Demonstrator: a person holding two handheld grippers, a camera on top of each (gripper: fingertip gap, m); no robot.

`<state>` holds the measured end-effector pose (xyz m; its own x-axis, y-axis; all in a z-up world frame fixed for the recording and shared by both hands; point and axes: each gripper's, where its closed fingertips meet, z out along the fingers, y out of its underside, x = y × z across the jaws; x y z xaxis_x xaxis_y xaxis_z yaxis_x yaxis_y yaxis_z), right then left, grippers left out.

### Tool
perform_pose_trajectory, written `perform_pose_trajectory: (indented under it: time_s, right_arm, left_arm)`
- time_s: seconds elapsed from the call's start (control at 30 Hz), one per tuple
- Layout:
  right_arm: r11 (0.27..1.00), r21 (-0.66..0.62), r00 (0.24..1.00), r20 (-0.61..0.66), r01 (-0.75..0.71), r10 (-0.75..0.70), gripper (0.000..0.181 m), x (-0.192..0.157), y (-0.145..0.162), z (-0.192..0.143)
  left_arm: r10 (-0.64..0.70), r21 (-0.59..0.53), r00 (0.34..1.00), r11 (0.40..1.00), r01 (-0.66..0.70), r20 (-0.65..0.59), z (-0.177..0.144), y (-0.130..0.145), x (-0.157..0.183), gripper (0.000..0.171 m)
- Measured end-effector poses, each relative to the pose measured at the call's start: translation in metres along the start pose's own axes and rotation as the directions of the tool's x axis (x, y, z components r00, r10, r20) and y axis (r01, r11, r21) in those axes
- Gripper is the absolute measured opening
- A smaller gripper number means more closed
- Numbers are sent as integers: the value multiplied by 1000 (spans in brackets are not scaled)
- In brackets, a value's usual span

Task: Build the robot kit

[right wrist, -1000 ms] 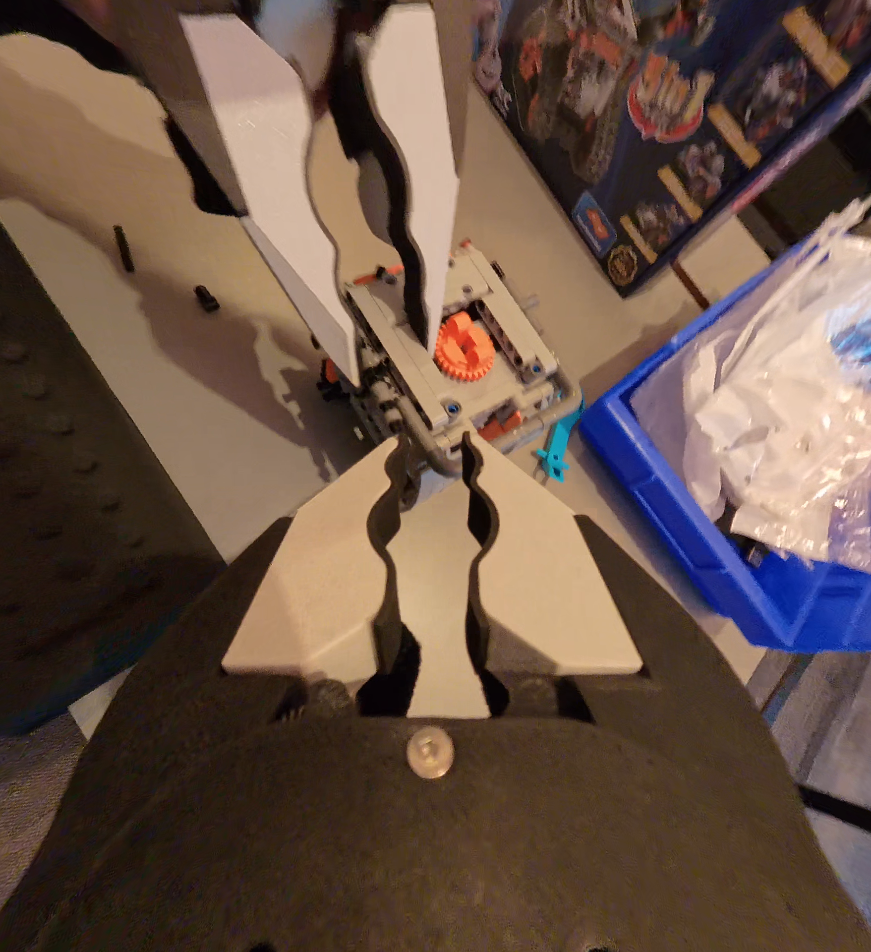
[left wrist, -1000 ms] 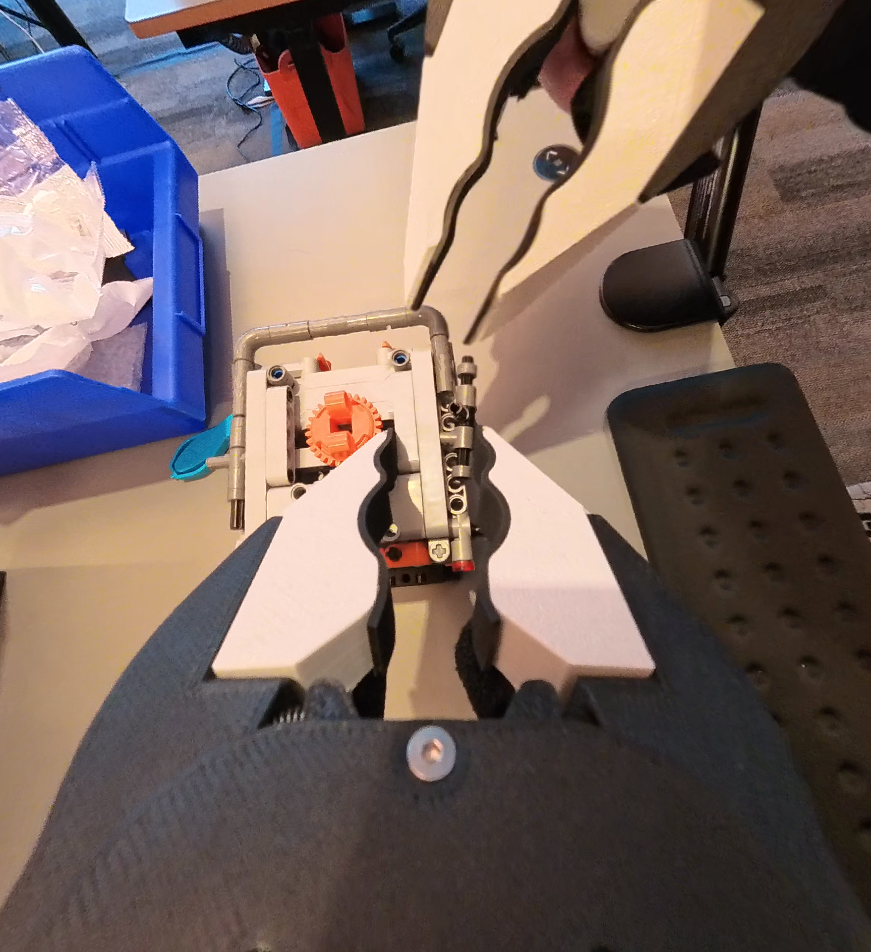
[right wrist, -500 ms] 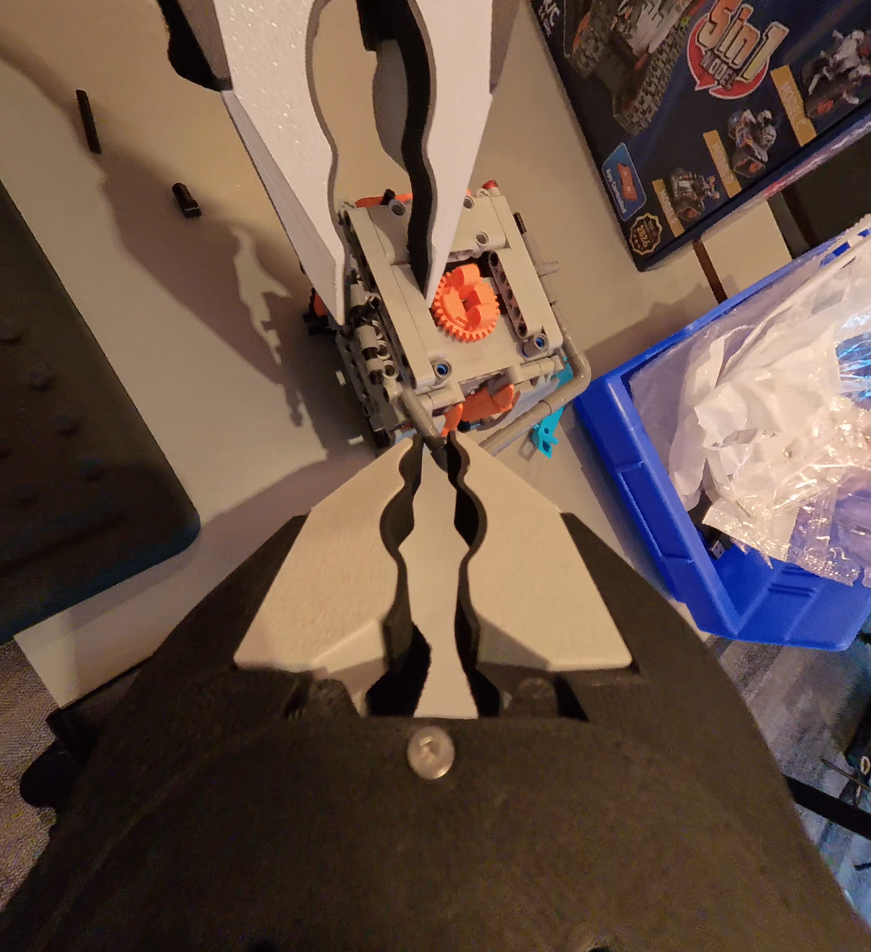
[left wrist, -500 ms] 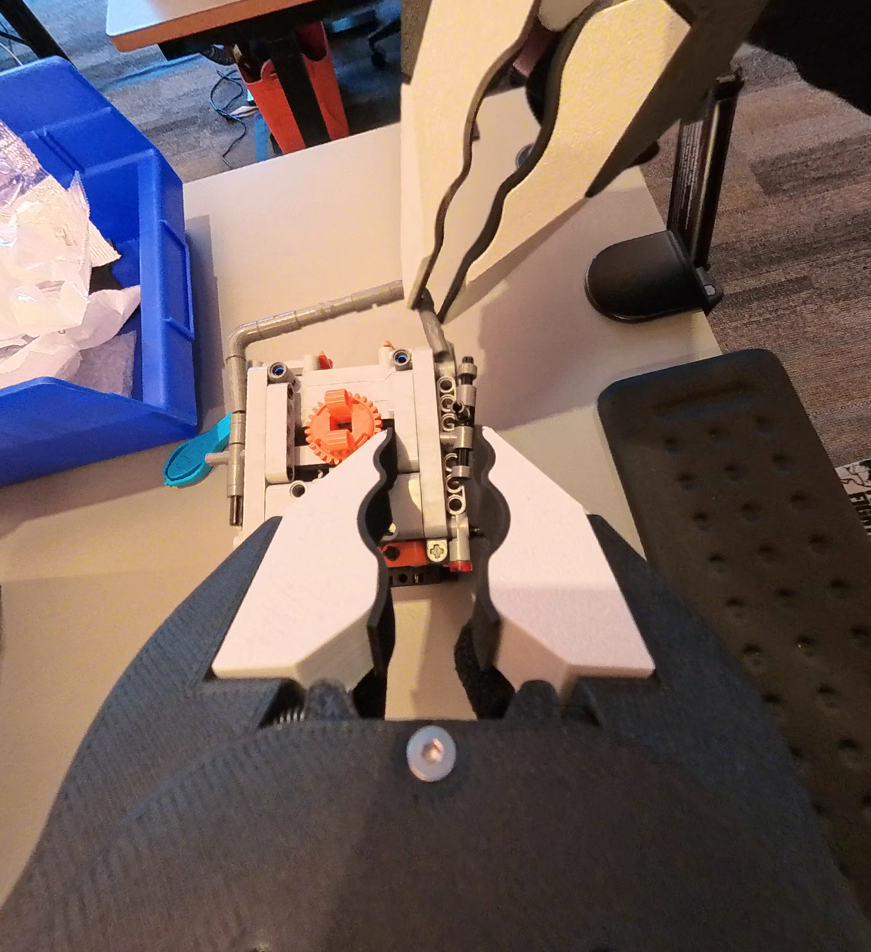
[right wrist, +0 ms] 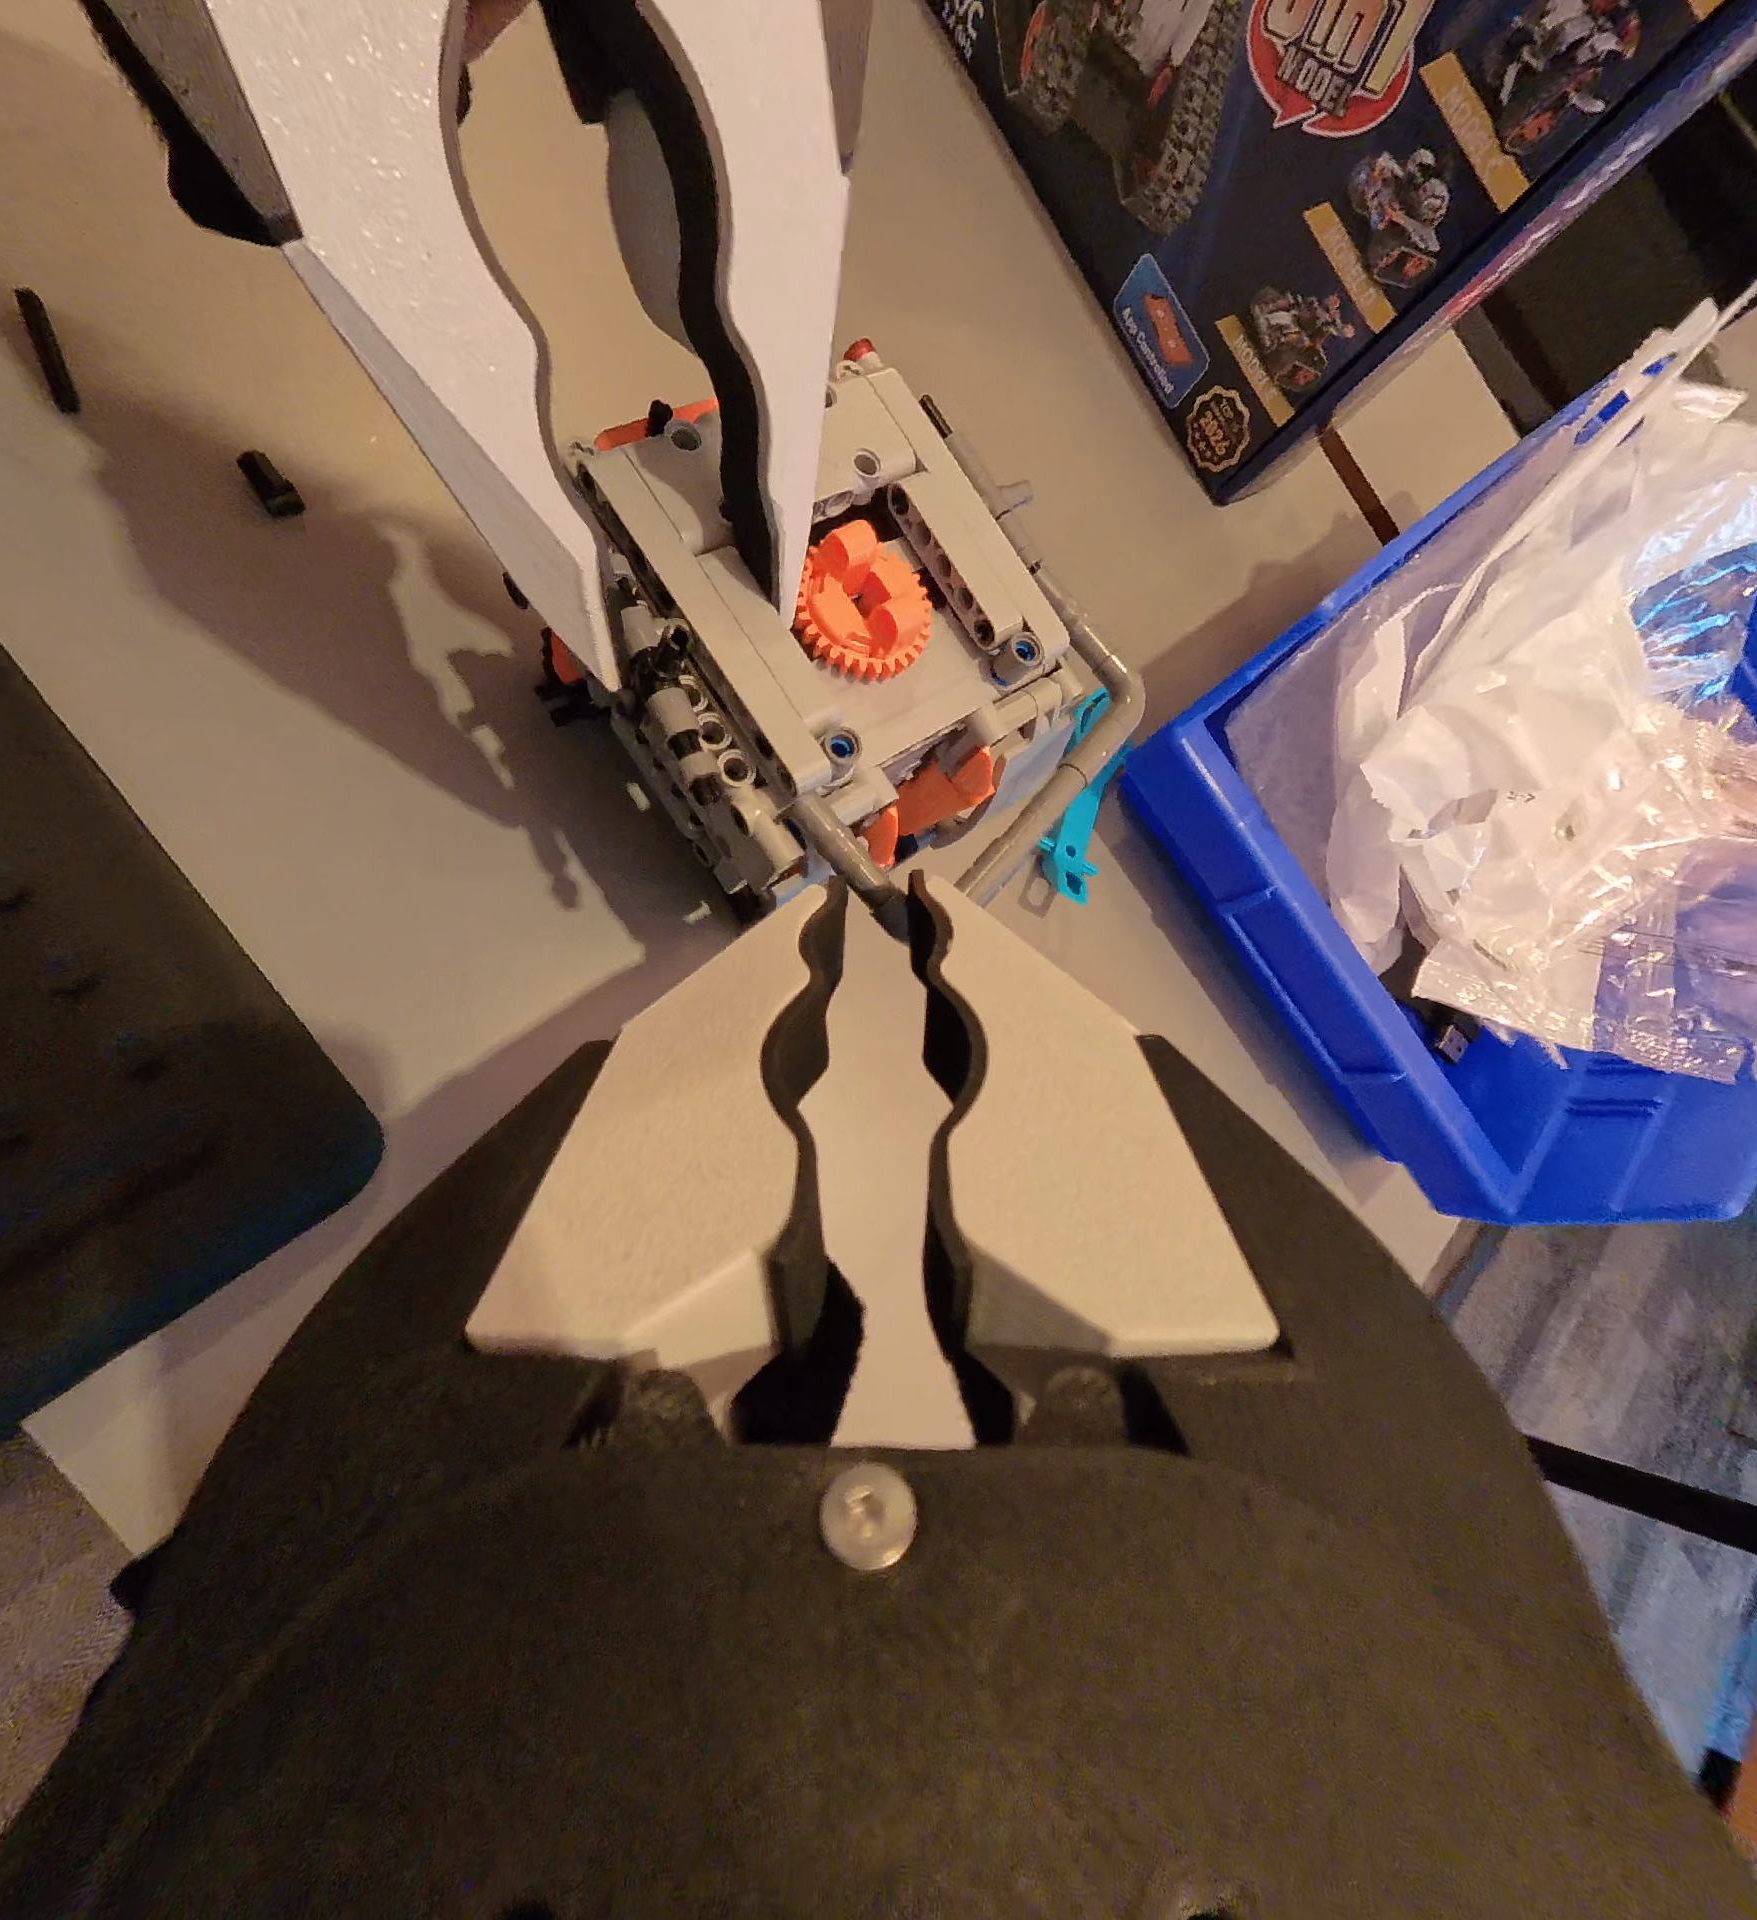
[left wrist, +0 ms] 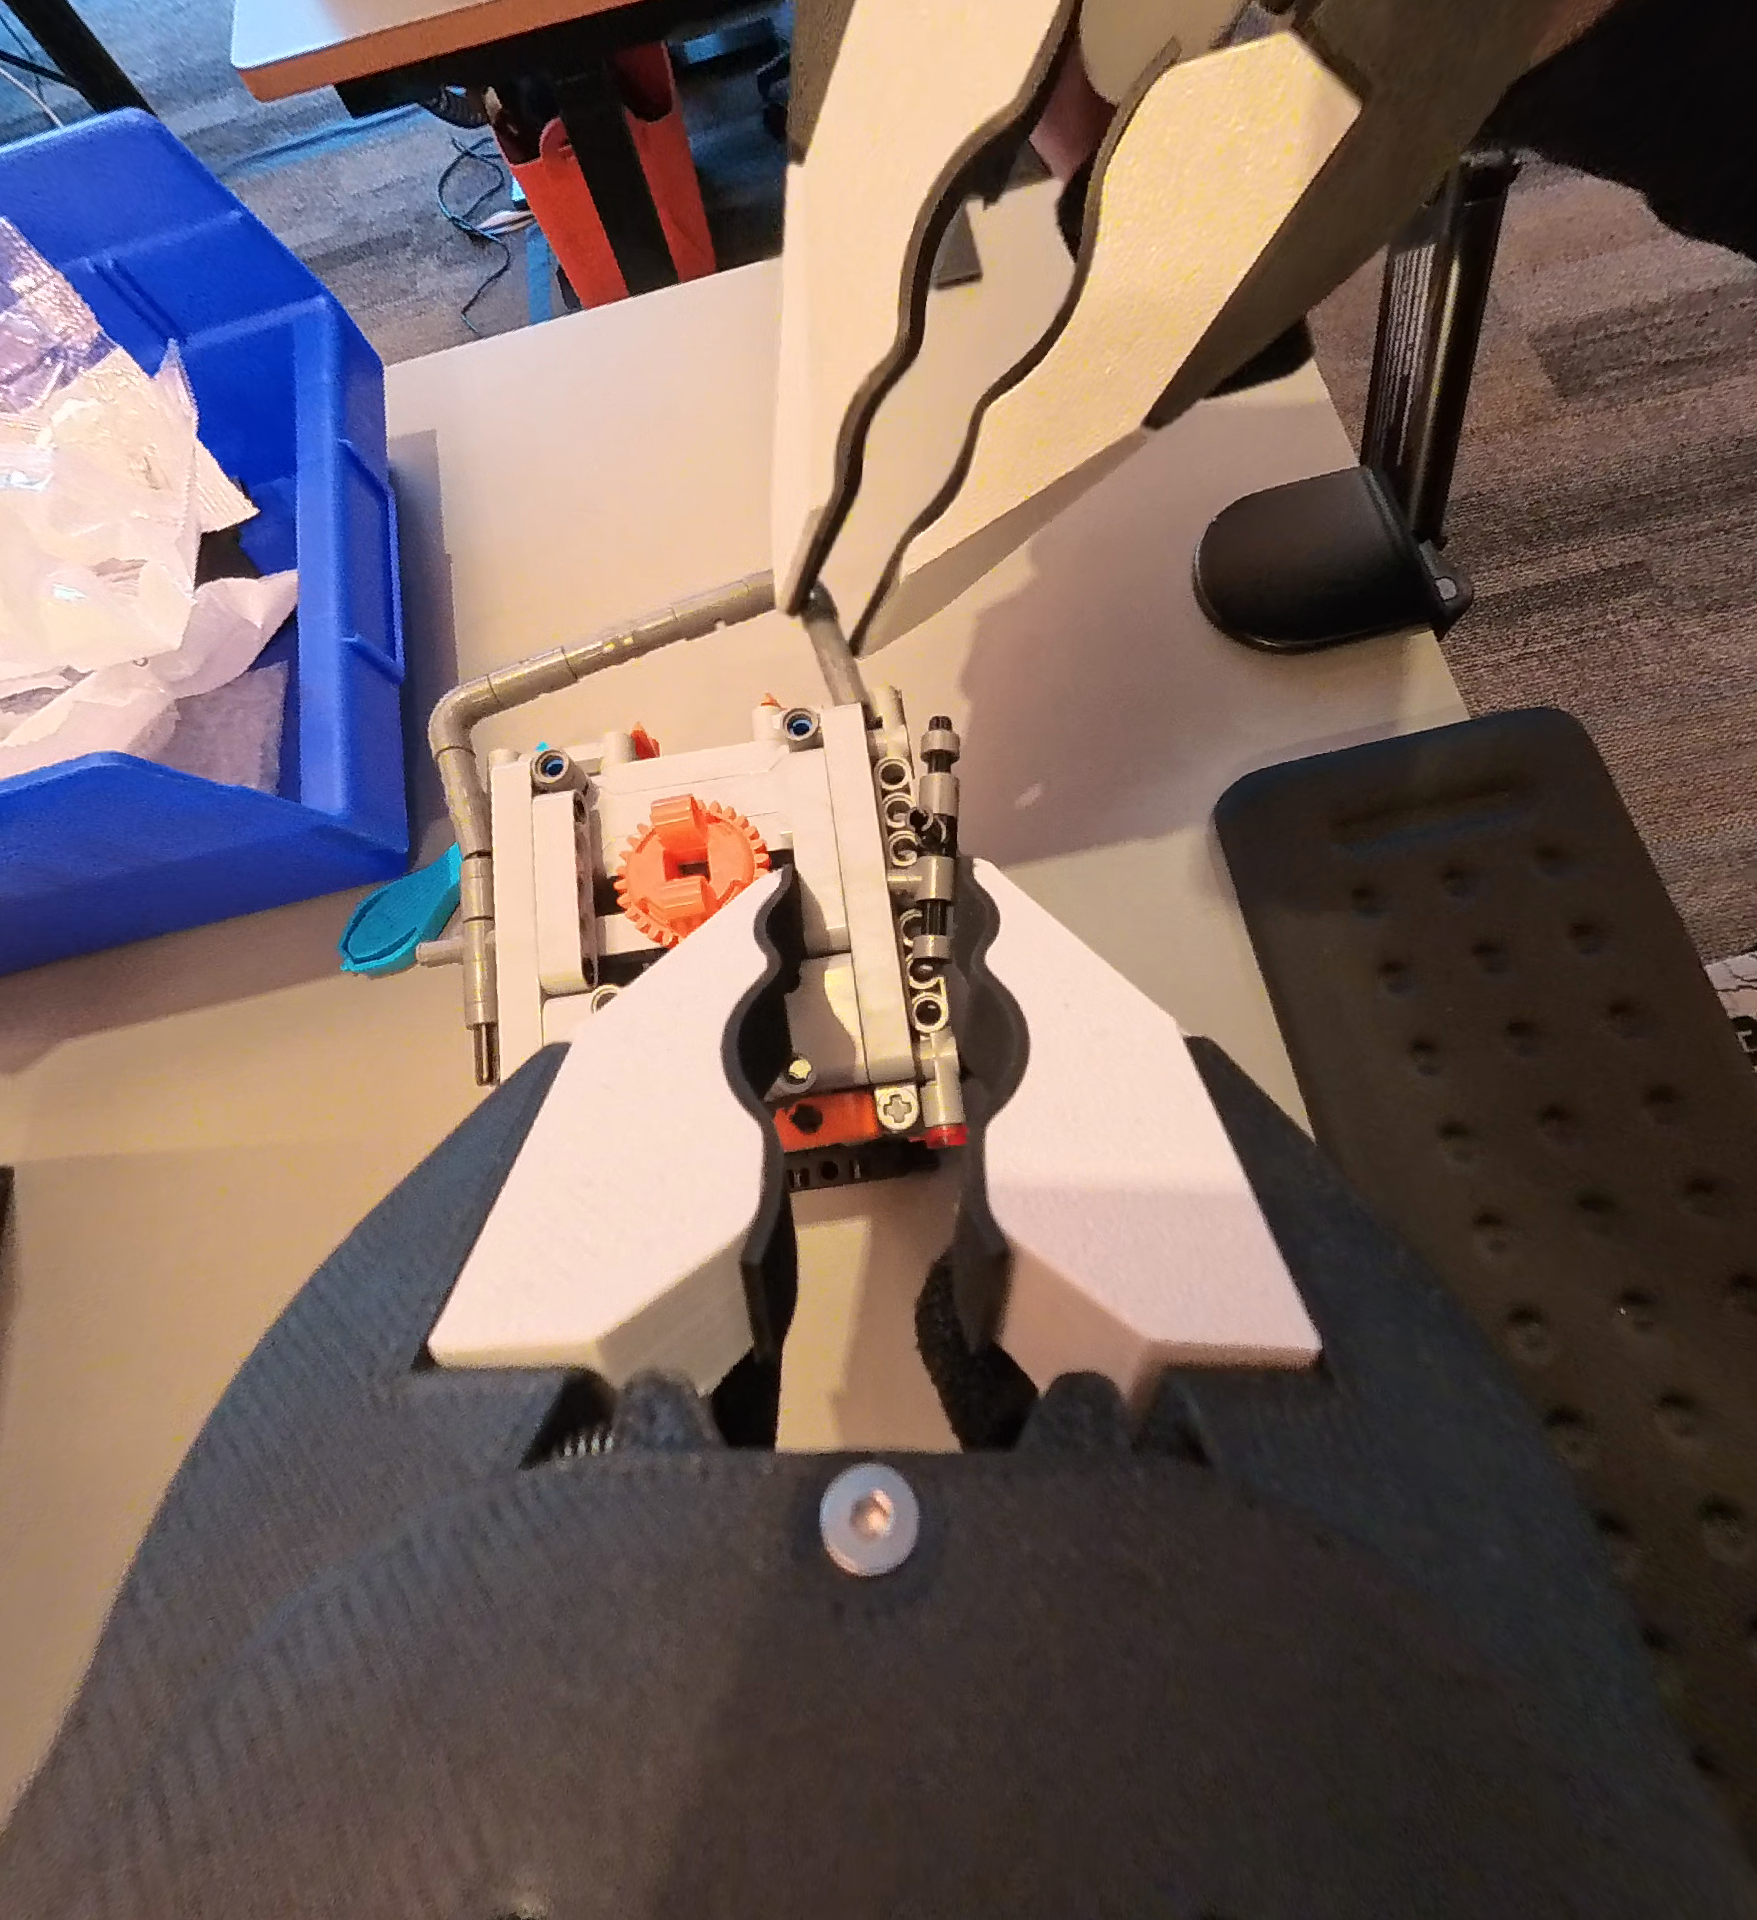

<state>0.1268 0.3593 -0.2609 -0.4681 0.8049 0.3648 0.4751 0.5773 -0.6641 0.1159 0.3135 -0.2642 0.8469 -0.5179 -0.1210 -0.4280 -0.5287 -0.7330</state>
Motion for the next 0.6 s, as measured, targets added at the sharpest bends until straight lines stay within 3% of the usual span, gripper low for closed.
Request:
perform_pose_trajectory:
  time_s: [0.3, 0.47, 0.6]
  right_arm:
    - [996, 55, 997, -45, -65, 67, 19, -3, -8, -24]
    - [992, 125, 999, 42, -29, 24, 34, -19, -35, -15]
    - [995, 94, 986, 165, -21, 5, 33, -22, -31, 4]
  left_arm:
    - [-13, 5, 1000, 1000, 13, 7, 0, 0, 0, 27]
    - [-11, 4, 1000, 1000, 11, 1, 0, 0, 0, 27]
    - [-5, 3, 1000, 1000, 5, -9, 0, 0, 1, 26]
